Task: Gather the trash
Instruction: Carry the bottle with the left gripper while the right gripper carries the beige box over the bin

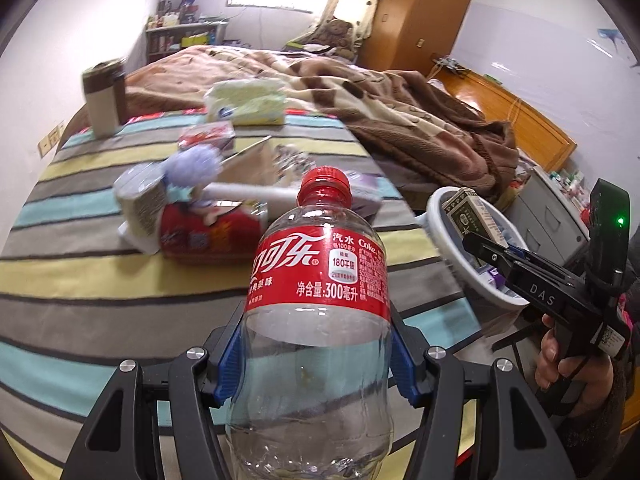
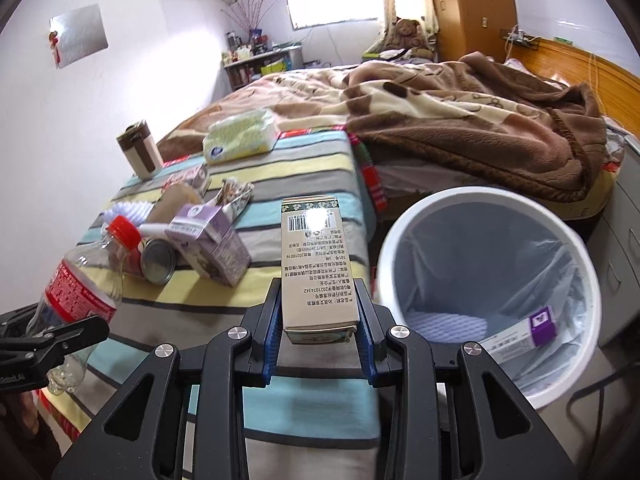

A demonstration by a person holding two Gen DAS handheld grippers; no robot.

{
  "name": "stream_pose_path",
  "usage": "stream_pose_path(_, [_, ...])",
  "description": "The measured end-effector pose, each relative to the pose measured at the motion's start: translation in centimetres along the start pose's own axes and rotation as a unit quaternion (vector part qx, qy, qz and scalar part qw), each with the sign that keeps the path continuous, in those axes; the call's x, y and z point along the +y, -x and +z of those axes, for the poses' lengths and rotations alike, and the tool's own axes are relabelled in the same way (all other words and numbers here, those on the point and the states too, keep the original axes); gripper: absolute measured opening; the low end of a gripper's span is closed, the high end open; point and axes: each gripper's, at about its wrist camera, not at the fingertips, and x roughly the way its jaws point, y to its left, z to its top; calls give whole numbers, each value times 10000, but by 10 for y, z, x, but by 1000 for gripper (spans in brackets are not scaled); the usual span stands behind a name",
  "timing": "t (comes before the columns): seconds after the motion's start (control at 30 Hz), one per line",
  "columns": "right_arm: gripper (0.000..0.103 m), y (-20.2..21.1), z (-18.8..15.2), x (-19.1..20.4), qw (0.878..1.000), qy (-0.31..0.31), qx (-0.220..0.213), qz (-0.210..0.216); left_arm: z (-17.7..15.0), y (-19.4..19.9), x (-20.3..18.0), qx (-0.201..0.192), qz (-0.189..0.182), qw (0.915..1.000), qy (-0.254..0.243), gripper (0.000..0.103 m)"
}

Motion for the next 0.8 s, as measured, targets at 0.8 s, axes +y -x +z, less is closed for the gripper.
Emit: stream_pose_path(0.8, [33,21,4,-90,9942,-751,-190,-749,48,-53,-135,4,-777,9934,-850,62])
